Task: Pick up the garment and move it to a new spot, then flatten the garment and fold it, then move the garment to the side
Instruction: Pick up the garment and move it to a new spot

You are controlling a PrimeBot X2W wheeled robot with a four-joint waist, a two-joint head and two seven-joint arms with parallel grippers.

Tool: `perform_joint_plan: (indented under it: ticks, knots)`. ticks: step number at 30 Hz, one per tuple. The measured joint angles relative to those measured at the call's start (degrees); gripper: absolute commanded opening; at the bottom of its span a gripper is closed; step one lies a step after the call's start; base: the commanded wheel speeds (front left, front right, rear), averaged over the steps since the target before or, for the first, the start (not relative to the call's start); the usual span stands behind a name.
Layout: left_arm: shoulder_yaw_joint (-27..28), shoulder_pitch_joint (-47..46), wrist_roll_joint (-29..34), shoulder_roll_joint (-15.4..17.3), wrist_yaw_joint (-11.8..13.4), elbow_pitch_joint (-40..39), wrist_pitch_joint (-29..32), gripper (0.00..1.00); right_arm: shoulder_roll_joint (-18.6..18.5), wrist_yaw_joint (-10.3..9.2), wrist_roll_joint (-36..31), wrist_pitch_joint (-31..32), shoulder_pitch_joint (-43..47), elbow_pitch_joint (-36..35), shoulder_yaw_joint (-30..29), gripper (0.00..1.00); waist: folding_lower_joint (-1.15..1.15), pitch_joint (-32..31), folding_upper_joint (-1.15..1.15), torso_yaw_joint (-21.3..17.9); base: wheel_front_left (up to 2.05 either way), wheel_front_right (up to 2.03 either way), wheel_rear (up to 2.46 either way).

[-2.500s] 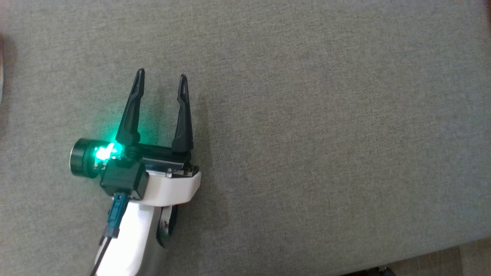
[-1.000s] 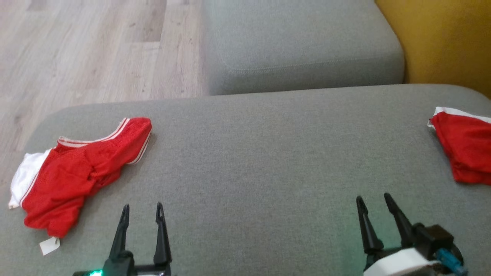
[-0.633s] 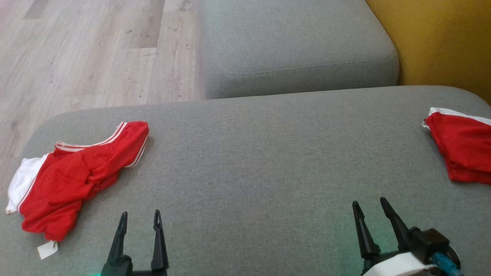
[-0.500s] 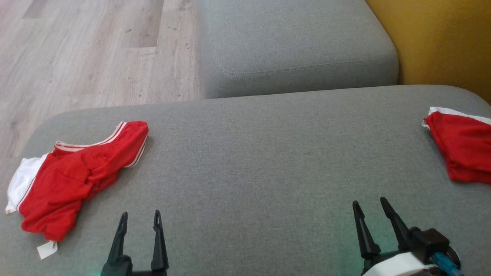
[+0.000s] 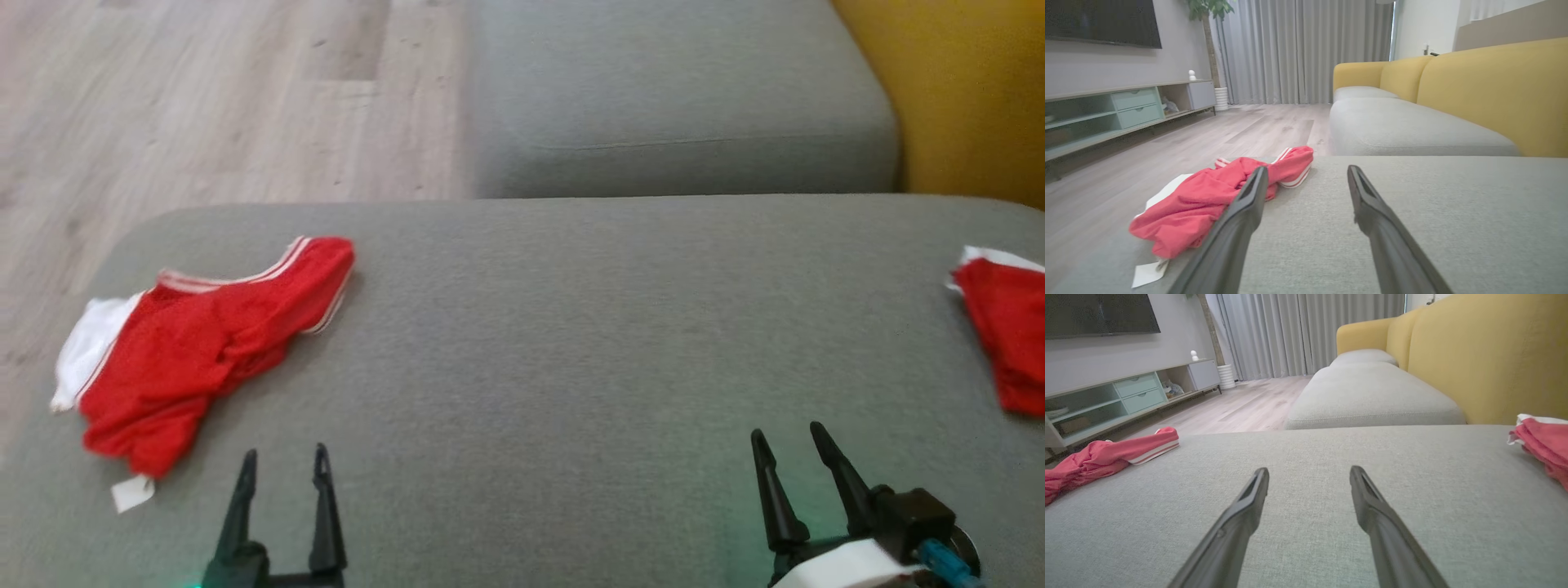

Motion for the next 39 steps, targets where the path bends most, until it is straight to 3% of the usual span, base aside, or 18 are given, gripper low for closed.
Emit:
perform_joint_plan:
  ticks: [14,22,26,29,35,39]
  knots:
    - [4.6,0.0,-0.2,0.0,0.4,-1.0,0.2,1.00,0.4,0.00,-0.5,0.0,-1.4,0.1,1.6,1.00,0.00,2.6,0.00,11.7,0.00,0.00,0.00]
    - [7.0,-2.8,0.1,0.3,-0.4,-1.1,0.2,1.00,0.3,0.00,-1.1,0.0,-2.2,-0.2,2.1,1.00,0.00,6.3,0.00,14.6,0.00,0.00,0.00]
    - [7.4,-10.2,0.9,1.2,-2.0,-1.8,0.2,1.00,-1.1,0.00,-1.8,0.0,-4.2,-1.6,2.9,1.00,-0.01,9.3,0.00,14.7,0.00,0.00,0.00]
    - [7.7,-22.1,1.0,2.5,-3.7,-0.4,0.1,1.00,-4.2,0.00,-2.5,0.0,-8.2,-2.9,4.2,1.00,0.01,13.3,0.00,14.5,0.00,0.00,0.00]
    - [7.5,-45.9,0.5,4.7,-7.7,13.4,1.2,1.00,-10.0,0.00,-2.9,0.0,-15.1,-4.4,5.4,1.00,0.02,22.3,0.00,13.7,0.00,0.00,0.00]
    - [7.1,-59.3,0.0,5.7,-9.8,26.6,11.3,1.00,-13.1,0.00,-2.9,0.0,-18.5,-5.8,5.2,1.00,0.02,27.8,0.00,12.6,0.00,0.00,0.00]
